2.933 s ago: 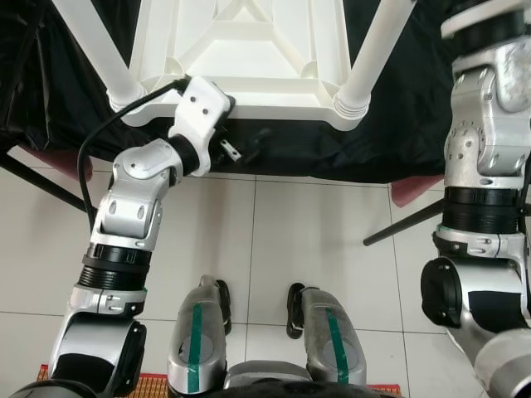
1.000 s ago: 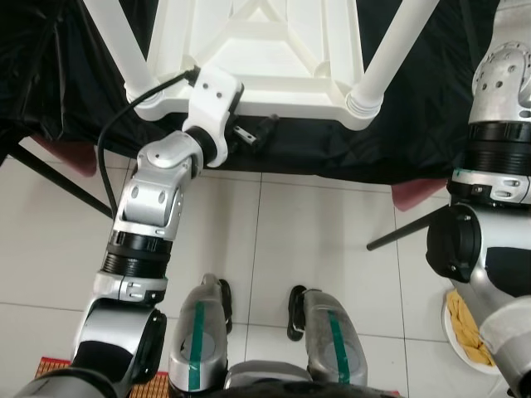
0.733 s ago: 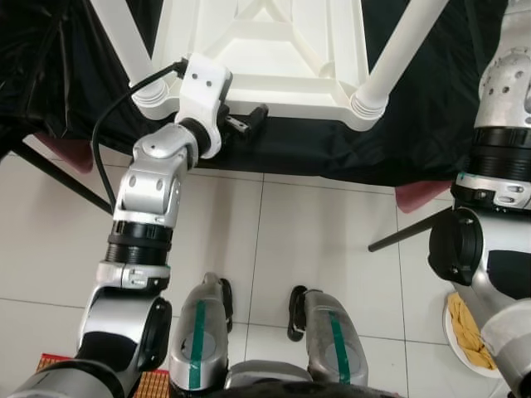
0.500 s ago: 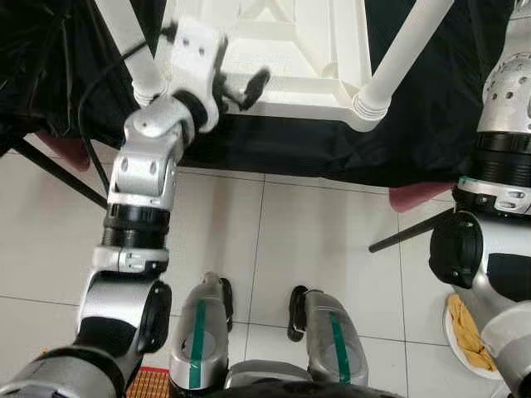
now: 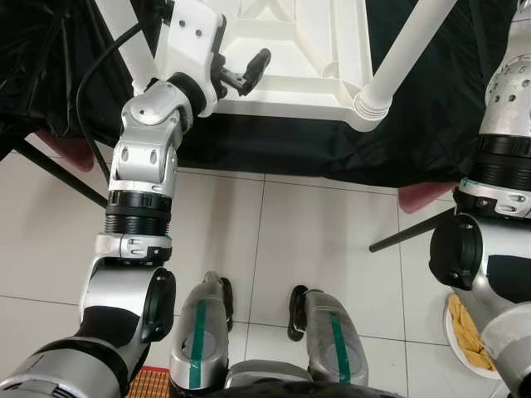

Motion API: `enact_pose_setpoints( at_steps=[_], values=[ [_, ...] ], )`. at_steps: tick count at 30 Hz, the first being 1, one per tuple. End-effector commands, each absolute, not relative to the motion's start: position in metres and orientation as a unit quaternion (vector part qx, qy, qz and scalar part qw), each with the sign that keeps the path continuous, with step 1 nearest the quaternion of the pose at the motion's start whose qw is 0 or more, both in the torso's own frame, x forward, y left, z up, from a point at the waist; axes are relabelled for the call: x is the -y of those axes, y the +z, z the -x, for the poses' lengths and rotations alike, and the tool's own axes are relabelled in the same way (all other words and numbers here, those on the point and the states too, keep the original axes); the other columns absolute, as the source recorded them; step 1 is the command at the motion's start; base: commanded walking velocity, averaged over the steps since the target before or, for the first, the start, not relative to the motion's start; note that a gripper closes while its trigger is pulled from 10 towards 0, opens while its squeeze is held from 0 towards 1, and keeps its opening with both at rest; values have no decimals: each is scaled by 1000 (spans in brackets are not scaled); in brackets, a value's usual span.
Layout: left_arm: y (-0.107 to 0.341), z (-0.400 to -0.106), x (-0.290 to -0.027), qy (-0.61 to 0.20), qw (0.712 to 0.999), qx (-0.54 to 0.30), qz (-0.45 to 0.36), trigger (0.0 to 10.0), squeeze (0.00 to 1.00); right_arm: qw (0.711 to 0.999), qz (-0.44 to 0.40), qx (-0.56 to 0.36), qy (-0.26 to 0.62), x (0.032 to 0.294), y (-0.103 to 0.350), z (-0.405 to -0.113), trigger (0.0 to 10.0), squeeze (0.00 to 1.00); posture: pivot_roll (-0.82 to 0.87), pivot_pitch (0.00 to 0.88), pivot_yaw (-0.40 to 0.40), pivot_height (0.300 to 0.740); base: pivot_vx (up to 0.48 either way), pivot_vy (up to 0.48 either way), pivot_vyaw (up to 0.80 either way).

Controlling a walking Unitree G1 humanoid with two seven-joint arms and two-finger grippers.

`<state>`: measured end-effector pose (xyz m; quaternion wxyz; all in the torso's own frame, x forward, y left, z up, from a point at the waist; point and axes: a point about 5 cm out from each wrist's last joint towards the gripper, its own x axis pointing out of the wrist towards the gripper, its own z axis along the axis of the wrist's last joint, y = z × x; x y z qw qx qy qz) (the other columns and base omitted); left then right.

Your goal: Building children table

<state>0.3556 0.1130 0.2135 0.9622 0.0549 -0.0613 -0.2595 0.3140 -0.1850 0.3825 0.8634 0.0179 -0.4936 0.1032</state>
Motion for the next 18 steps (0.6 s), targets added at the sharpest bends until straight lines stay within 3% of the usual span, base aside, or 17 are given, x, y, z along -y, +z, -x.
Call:
enact_pose_setpoints(
  at_steps=[1, 5, 6, 8, 9, 10, 13, 14, 18],
  values=[
    [215, -365, -136, -91, 992, 71, -40, 10000, 1000, 857, -25, 510, 72, 198, 388, -307, 10000, 0, -20, 104, 42, 740, 0, 0, 0],
    [212, -369, -145, -61, 992, 71, -83, 10000, 1000, 857, -26, 510, 72, 198, 388, -306, 10000, 0, -23, 103, 44, 740, 0, 0, 0],
    [210, -370, -148, -54, 992, 67, -95, 10000, 373, 857, -26, 510, 72, 198, 388, -306, 10000, 0, -23, 103, 44, 740, 0, 0, 0],
    [209, -371, -149, -49, 992, 65, -100, 10000, 373, 857, -26, 510, 72, 199, 388, -305, 10000, 0, -23, 103, 44, 740, 0, 0, 0],
    [207, -372, -151, -38, 991, 61, -110, 10000, 0, 857, -26, 509, 72, 198, 387, -305, 10000, 0, -24, 101, 44, 740, 0, 0, 0],
    [207, -373, -152, -28, 990, 61, -120, 10000, 0, 857, -27, 509, 72, 198, 387, -305, 4431, 0, -27, 100, 45, 740, 0, 0, 0],
    [208, -374, -153, -22, 990, 62, -127, 10000, 0, 857, -27, 509, 73, 198, 387, -304, 4431, 0, -28, 101, 45, 740, 0, 0, 0],
    [208, -375, -153, -12, 988, 64, -141, 10000, 0, 857, -28, 509, 70, 199, 387, -304, 0, 0, -28, 102, 46, 740, 0, 0, 0],
    [206, -377, -153, 3, 984, 64, -165, 10000, 0, 858, -29, 509, 64, 202, 386, -302, 0, 0, -31, 103, 47, 740, 0, 0, 0]
  ],
)
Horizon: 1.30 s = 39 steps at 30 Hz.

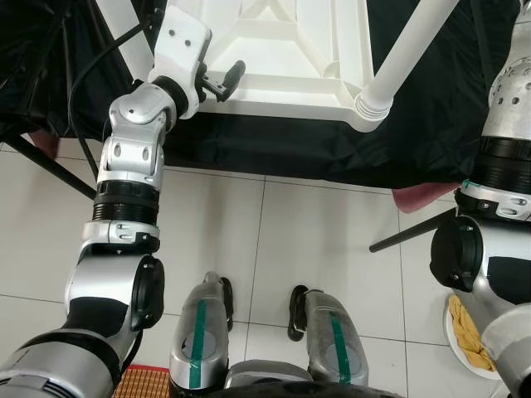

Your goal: Building children table

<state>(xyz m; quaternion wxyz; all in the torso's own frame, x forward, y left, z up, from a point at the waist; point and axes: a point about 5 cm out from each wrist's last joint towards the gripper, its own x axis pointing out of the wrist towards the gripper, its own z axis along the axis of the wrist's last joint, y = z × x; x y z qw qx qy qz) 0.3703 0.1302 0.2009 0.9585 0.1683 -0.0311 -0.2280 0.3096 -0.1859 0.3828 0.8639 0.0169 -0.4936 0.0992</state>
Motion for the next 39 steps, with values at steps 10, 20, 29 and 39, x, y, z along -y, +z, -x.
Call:
enact_pose_setpoints(
  at_steps=[10, 20, 29, 39],
  values=[
    [206, -383, -160, 57, 978, 52, -194, 10000, 0, 857, -30, 514, 33, 218, 386, -293, 0, 0, -40, 110, 56, 740, 0, 0, 0],
    [210, -385, -164, 81, 969, 60, -225, 10000, 0, 857, -33, 514, -4, 235, 382, -284, 0, 0, -41, 114, 64, 740, 0, 0, 0],
    [211, -386, -165, 90, 964, 63, -242, 10000, 0, 854, -44, 517, -27, 247, 383, -277, 0, 0, -43, 116, 68, 740, 0, 0, 0],
    [210, -385, -157, 81, 963, 67, -250, 10000, 0, 856, -85, 507, -51, 255, 374, -274, 0, 0, -42, 119, 73, 740, 0, 0, 0]
  ],
)
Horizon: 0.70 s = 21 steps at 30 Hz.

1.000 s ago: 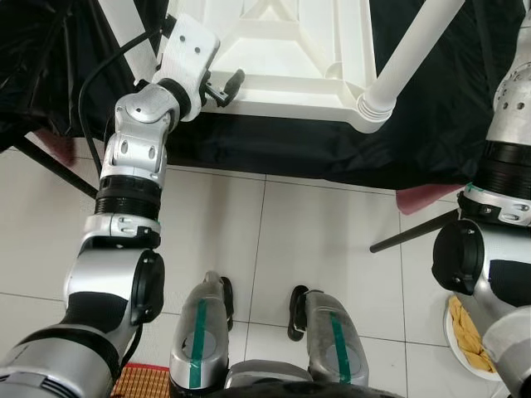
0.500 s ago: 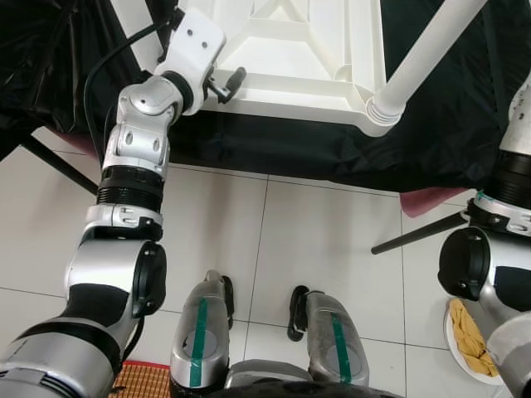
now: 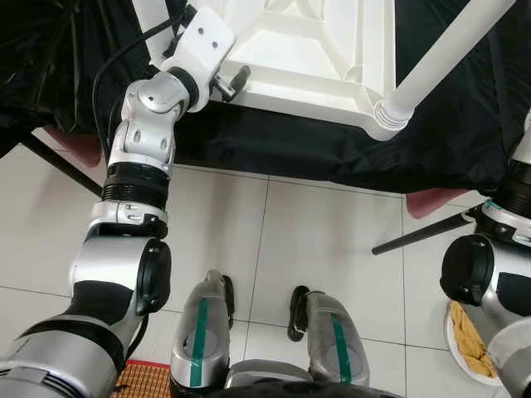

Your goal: Building children table

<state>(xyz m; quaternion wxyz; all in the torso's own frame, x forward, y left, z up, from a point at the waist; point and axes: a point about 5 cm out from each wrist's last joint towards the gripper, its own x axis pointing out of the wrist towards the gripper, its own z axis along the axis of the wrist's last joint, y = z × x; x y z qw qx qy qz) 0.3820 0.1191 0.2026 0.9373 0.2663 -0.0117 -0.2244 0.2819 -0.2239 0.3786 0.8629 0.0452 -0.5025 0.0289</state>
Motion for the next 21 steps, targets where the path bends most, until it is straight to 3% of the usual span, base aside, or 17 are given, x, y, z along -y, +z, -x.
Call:
enact_pose_setpoints(
  at_steps=[1, 21],
  values=[
    [209, -384, -156, 80, 962, 66, -254, 10000, 0, 855, -92, 507, -55, 258, 373, -272, 0, 0, -42, 121, 72, 740, 0, 0, 0],
    [214, -384, -156, 80, 958, 74, -267, 10000, 0, 858, -176, 465, -129, 304, 339, -259, 0, 0, -44, 125, 75, 740, 0, 0, 0]
  ],
)
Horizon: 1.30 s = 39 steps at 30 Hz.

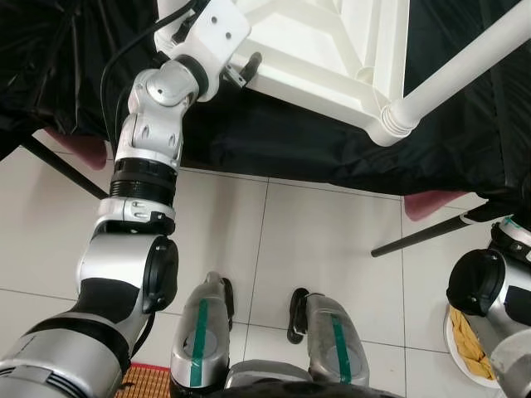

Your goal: Building children table

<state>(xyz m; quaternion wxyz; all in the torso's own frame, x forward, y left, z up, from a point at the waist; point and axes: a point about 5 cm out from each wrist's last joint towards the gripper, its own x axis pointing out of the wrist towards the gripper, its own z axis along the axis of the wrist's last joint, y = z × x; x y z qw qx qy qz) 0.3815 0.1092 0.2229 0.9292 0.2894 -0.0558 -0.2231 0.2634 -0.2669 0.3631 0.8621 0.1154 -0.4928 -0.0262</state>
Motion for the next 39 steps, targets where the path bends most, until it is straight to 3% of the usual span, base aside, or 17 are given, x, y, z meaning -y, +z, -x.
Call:
enact_pose_setpoints(
  at_steps=[1, 20, 26, 35, 39],
  values=[
    [214, -384, -156, 80, 958, 74, -267, 10000, 0, 858, -176, 465, -129, 304, 339, -259, 0, 0, -44, 125, 75, 740, 0, 0, 0],
    [215, -383, -154, 68, 957, 77, -272, 10000, 0, 848, -252, 428, -185, 331, 304, -252, 0, 0, -39, 132, 78, 740, 0, 0, 0],
    [225, -376, -125, -24, 956, 121, -268, 10000, 0, 851, -290, 395, -190, 335, 277, -255, 0, 0, -33, 136, 78, 740, 0, 0, 0],
    [242, -373, -117, -62, 958, 145, -238, 10000, 0, 855, -295, 378, -198, 338, 263, -254, 0, 0, -32, 141, 78, 740, 0, 0, 0],
    [270, -365, -98, -114, 954, 186, -204, 10000, 0, 862, -293, 364, -196, 338, 255, -256, 0, 0, -26, 142, 74, 740, 0, 0, 0]
  ],
)
